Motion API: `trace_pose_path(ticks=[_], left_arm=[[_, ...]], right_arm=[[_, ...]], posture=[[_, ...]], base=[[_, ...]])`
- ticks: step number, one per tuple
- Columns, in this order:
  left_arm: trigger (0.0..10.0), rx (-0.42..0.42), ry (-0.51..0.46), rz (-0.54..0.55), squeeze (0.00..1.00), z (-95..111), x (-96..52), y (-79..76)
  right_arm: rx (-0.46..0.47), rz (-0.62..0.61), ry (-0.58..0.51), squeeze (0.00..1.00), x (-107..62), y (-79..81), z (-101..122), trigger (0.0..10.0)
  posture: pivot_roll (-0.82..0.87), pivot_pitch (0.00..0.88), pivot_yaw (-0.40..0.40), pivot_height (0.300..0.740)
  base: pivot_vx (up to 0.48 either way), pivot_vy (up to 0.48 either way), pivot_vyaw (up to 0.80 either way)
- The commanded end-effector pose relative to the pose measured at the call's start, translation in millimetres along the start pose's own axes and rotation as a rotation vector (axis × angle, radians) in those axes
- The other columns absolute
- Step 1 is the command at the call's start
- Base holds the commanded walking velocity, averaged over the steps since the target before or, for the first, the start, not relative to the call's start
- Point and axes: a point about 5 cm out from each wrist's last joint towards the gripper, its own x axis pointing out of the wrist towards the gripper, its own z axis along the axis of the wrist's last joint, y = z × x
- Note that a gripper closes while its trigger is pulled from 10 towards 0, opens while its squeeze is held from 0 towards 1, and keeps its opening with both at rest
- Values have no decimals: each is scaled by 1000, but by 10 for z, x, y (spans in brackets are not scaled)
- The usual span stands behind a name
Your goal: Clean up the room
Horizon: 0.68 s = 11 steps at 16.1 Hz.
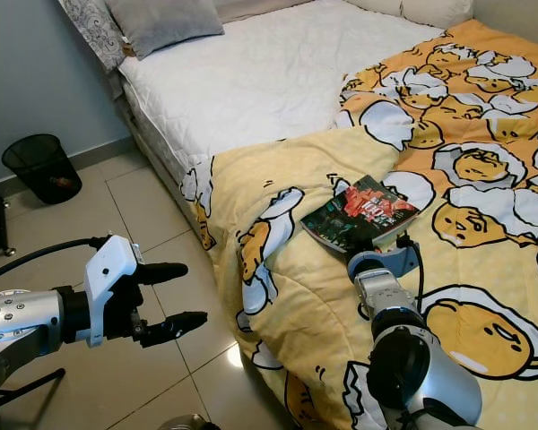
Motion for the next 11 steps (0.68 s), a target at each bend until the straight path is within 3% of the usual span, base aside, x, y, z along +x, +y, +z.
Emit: trace_pose_path(ticks=[1,3,10,11], left_arm=[[10000,-3,4,20,0,-15,-15,27],[10000,-3,6,23,0,-21,-22,25],[10000,-15,-3,50,0,-50,8,36],[10000,-34,-39,120,0,-53,33,60]], right_arm=[[-15,-2,5,0,26,85,-38,0],[-53,-16,12,0,28,85,-65,0],[-37,-1,-5,0,31,104,-52,0],[-61,36,-23,0,30,137,36,0]], posture=[[72,48,51,740],[75,43,48,740],[58,0,44,740],[41,0,38,740]], base=[[0,0,0],[0,0,0],[0,0,0],[0,0,0]])
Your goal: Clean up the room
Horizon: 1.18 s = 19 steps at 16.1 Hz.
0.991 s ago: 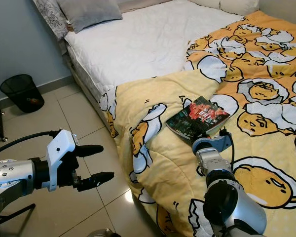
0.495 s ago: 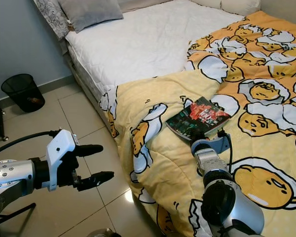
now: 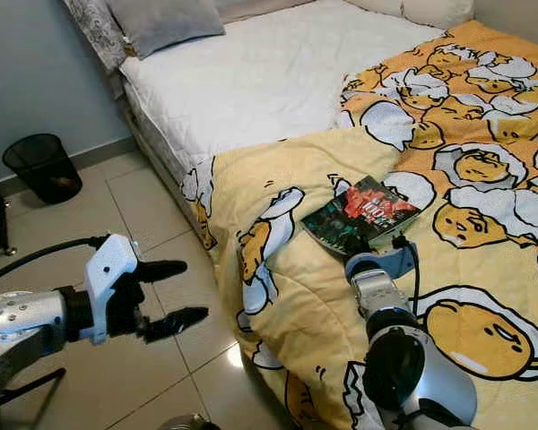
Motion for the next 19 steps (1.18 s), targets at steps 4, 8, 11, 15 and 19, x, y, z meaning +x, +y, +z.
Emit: trace_pose_path(ticks=[4,8,11,15,19], left_arm=[[10000,-13,-39,147,0,-55,44,104],[10000,-4,-96,242,0,-9,197,209],[10000,1,-109,301,0,-32,267,241],[10000,-43,-122,409,0,-117,290,255],[10000,-7,-159,522,0,-80,235,329]], right_arm=[[-180,168,-80,0,-18,171,267,0],[-335,291,-168,0,-178,232,398,0],[-491,319,-217,0,-374,280,311,0],[-605,326,-264,0,-554,361,231,0],[-912,249,-357,0,-618,469,139,10000]], posture=[[-15,0,41,740],[-49,0,49,740],[-58,0,45,740],[-37,0,21,740],[-33,0,1,740]], base=[[0,0,0],[0,0,0],[0,0,0],[0,0,0],[0,0,0]])
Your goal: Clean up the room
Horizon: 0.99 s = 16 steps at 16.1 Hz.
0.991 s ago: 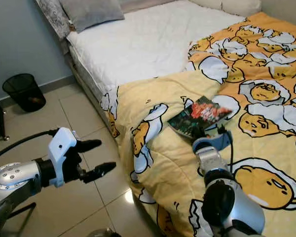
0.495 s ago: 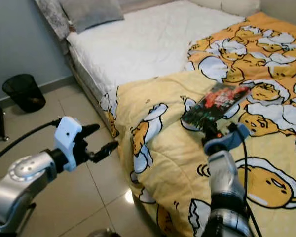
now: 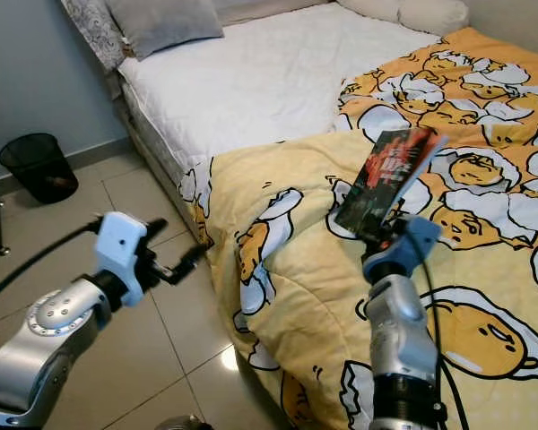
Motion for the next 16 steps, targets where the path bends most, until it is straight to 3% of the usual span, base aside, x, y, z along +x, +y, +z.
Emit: trace_pose_path(ticks=[1,3,4,8,13,16], left_arm=[[10000,3,6,44,0,-26,-18,50],[10000,-12,11,78,0,-51,-42,58],[10000,36,21,79,0,-61,-13,75],[10000,60,49,66,0,-80,49,91],[10000,63,46,85,0,-72,8,90],[10000,37,75,123,0,-106,-8,119]], right_arm=[[-97,17,-86,0,9,85,157,10000],[-157,-65,-90,0,-10,50,139,10000],[-191,-85,-99,0,-9,47,124,10000],[-317,-144,-137,0,38,86,148,10000],[-314,-156,-145,0,-30,126,84,10000],[-266,-93,-132,0,-10,228,95,10000]], posture=[[-28,0,-11,740],[-18,0,-22,740],[-14,0,-21,740],[-29,0,-8,740],[-35,0,6,740],[-38,0,6,740]], base=[[0,0,0],[0,0,0],[0,0,-800],[0,0,-800],[0,0,-800],[0,0,-800]])
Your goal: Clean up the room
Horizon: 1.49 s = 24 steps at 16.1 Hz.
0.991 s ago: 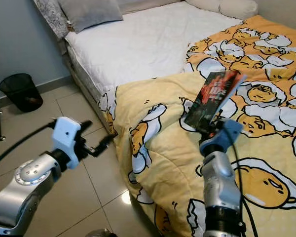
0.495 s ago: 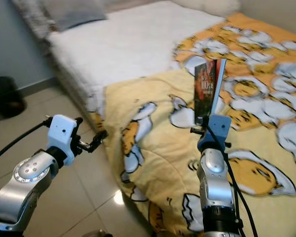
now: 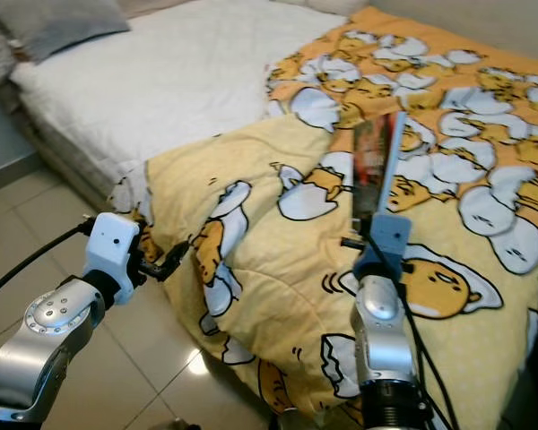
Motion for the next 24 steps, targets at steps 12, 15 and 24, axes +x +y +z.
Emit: trace_pose_path(ticks=[12,15,24], left_arm=[[10000,49,-53,128,0,100,51,169],[10000,38,-56,128,0,98,50,177],[10000,34,-52,134,0,87,78,181]], right_arm=[[185,125,76,0,27,230,85,10000],[196,116,84,0,28,223,82,10000],[201,96,104,0,45,219,60,10000]], posture=[[-51,0,10,740],[-49,0,11,740],[-44,0,10,740]], base=[[0,0,-780],[0,0,-781],[0,297,-782]])
